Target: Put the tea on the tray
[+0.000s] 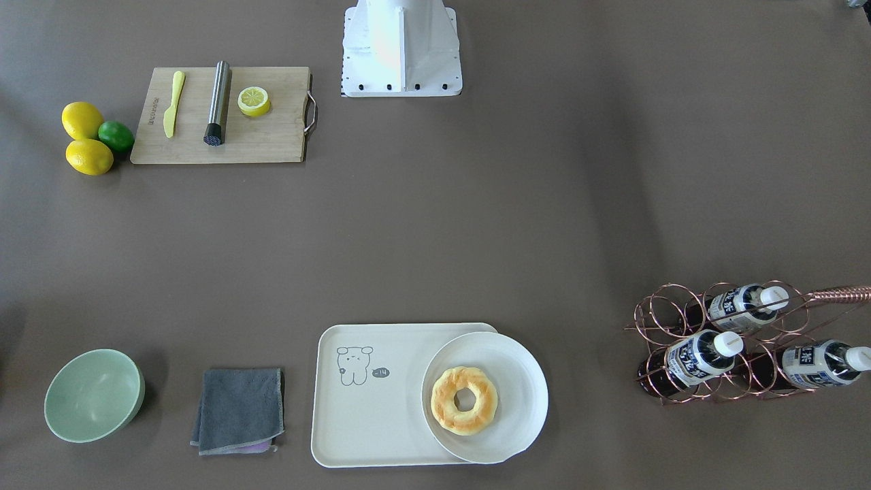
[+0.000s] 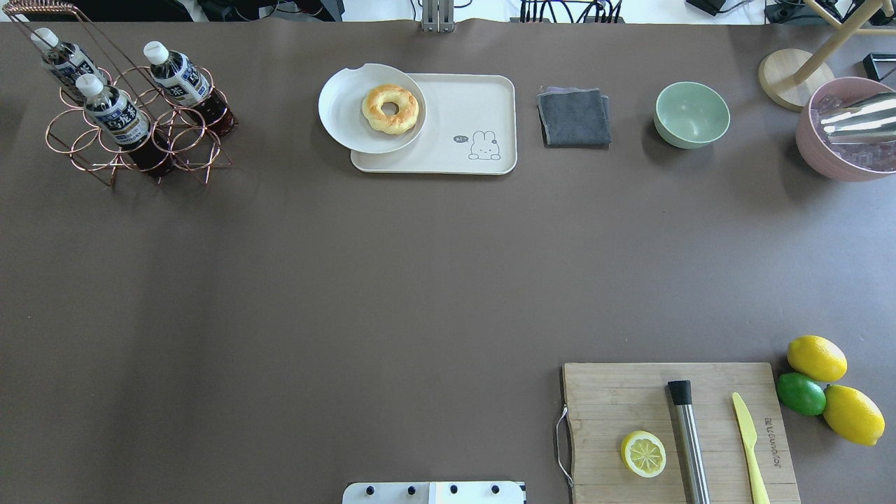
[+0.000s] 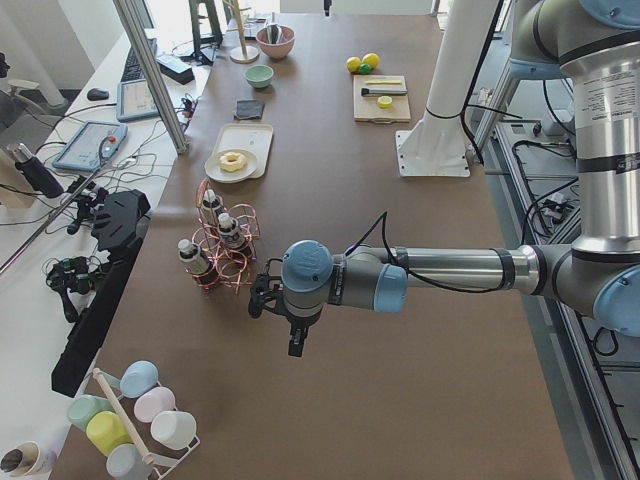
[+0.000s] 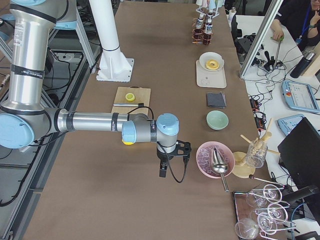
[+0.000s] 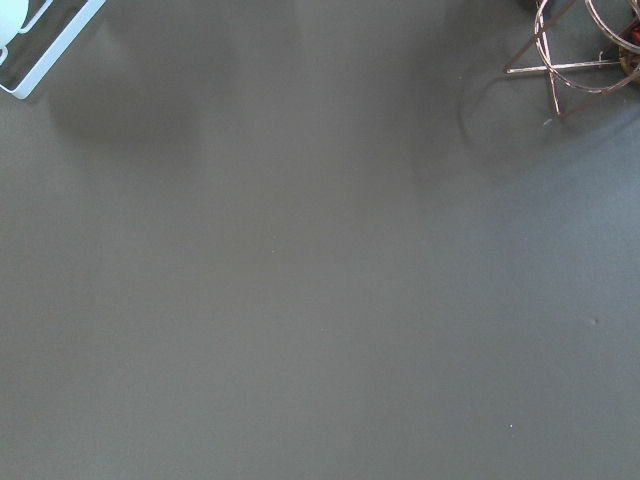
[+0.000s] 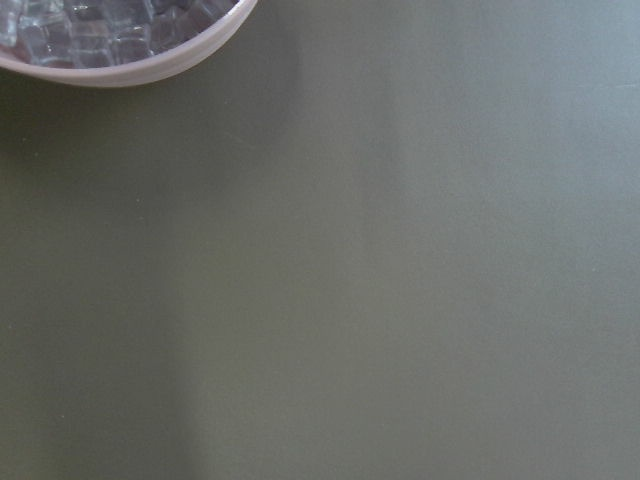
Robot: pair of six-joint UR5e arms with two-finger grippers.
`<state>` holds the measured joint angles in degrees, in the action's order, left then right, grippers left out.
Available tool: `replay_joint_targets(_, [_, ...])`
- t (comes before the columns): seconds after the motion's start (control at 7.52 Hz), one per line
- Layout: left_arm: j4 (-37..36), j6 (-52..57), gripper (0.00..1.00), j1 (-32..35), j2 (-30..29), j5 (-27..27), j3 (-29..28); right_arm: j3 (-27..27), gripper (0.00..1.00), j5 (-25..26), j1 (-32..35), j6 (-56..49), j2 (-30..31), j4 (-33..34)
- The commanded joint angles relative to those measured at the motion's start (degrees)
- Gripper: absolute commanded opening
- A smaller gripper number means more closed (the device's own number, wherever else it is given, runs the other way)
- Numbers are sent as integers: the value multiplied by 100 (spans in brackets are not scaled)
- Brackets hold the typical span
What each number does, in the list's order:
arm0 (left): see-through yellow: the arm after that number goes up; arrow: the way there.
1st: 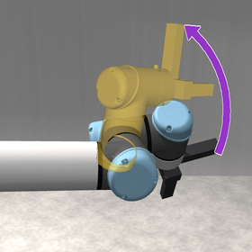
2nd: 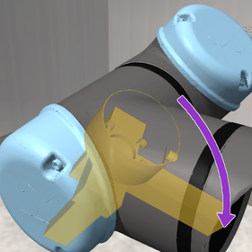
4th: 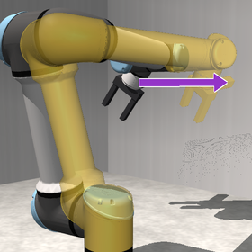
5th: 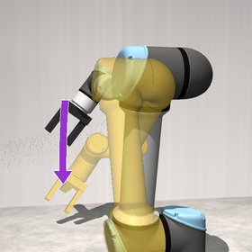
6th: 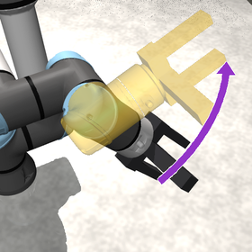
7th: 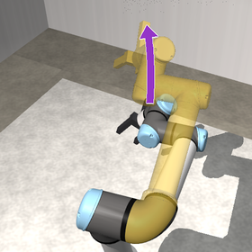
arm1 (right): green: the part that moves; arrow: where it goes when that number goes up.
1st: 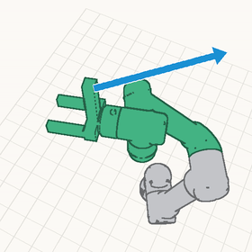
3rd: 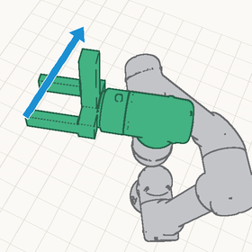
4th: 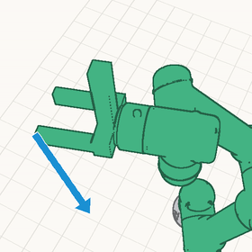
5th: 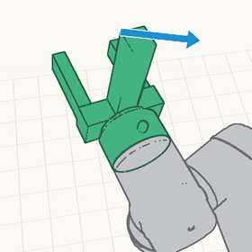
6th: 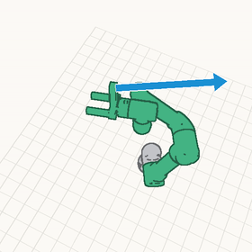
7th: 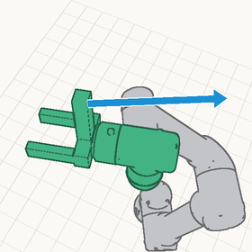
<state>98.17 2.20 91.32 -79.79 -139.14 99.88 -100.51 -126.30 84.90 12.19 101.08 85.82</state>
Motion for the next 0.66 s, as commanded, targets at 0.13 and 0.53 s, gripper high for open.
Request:
replay_joint_targets(0.13, [70,0,99,0,-1,19,6,5,100,0,0,11,0,5])
replay_joint_targets(0.53, [79,0,99,0,-1,-8,75,-3,100,-9,0,3,0,-3])
